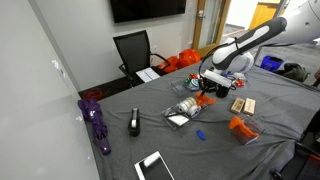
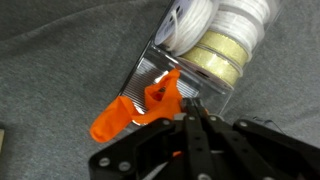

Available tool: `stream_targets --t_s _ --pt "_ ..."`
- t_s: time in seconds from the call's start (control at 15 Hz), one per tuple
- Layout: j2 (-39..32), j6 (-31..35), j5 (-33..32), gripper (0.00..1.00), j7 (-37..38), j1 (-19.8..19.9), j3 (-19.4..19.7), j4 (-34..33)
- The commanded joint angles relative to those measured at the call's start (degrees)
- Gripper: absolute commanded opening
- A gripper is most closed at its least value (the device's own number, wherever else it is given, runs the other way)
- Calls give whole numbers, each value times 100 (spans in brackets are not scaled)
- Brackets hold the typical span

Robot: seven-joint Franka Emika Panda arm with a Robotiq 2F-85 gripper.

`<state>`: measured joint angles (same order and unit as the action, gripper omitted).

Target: Take the orange stuff out of the clear box

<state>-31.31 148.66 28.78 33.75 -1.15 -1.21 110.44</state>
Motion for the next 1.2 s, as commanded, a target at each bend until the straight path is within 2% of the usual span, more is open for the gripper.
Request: stream_targets --t_s 0.0,0.53,0.73,0.8,0.93,1.13 --pt "-343 67 100 0 -190 101 -82 -264" --pt "-1029 185 -46 0 -83 90 74 -633" --pt "-1080 93 -77 0 -77 96 101 -728" --pt "-1024 76 -66 26 -115 117 83 -696" --pt "-841 53 -40 33 -209 154 35 -568" --pt "-510 -3 -16 55 -339 167 7 -361"
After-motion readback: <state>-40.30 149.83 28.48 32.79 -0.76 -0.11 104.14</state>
